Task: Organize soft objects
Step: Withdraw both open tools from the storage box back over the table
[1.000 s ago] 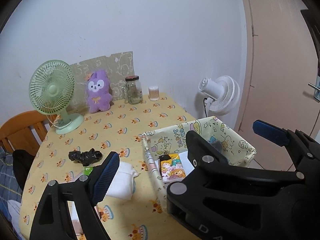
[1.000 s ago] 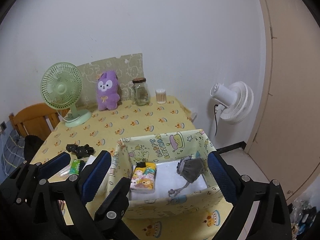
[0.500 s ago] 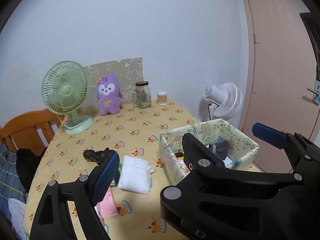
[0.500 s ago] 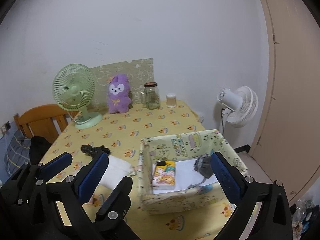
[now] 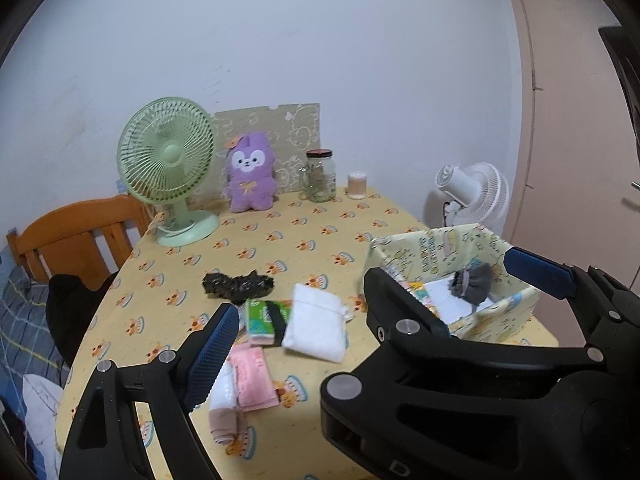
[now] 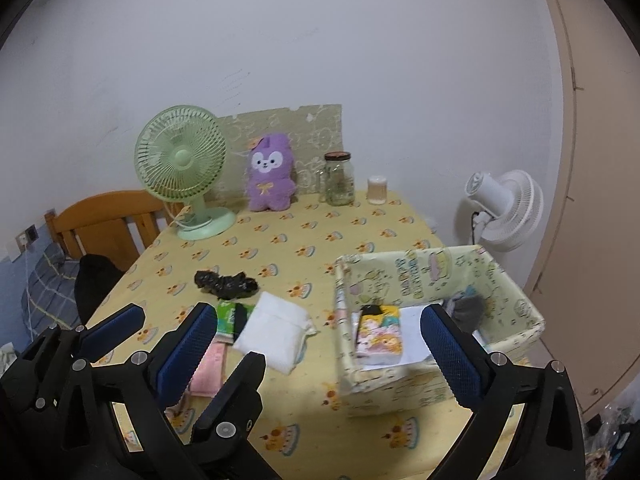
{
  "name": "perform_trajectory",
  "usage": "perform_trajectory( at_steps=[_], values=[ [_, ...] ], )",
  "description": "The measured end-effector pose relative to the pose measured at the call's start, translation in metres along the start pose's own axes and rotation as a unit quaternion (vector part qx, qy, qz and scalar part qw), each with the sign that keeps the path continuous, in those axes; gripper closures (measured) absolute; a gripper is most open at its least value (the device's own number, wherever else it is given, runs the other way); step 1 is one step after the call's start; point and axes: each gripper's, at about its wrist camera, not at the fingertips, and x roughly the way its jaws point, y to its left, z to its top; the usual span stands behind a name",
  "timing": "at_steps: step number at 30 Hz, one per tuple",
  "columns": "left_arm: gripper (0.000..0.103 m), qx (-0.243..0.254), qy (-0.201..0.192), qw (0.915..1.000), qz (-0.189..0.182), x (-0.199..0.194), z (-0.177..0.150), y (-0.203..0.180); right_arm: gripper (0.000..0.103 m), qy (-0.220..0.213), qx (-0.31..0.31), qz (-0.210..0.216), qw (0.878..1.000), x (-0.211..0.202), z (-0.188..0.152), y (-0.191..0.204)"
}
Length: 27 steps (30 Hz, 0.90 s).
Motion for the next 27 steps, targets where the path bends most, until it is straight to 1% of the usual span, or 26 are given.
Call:
perform_trajectory(
  at_steps=[10,12,16,19,23,27],
  values=[
    [0.014,-0.017,0.015,0.9992,0.033,0.014,-0.018,0.020,0.000,0.015,-0.007,0.017,1.000,0.024,-0.015,0.020],
    [0.014,-0.023,0.020,0.9987,0.042,0.017,-0.021,0.024,0.002,0.020,-0.007,0.015,1.000,0.028,-0.018,0.022],
    [0.014,-0.032,0.036,0.9978,0.046,0.023,-0.029,0.033,0.006,0.033,-0.010,0.012,0.999,0.036,-0.024,0.029],
    [0.014,-0.034,0.041,0.9974,0.049,0.023,-0.033,0.038,0.009,0.037,-0.009,0.018,0.999,0.038,-0.029,0.034],
    [0.014,-0.024,0.049,0.9971,0.054,0.022,-0.043,0.045,0.013,0.039,-0.011,0.021,0.999,0.039,-0.037,0.041],
    [0.015,-0.031,0.062,0.9962,0.053,0.027,-0.052,0.051,0.013,0.055,-0.017,0.023,0.998,0.046,-0.046,0.049]
  ],
)
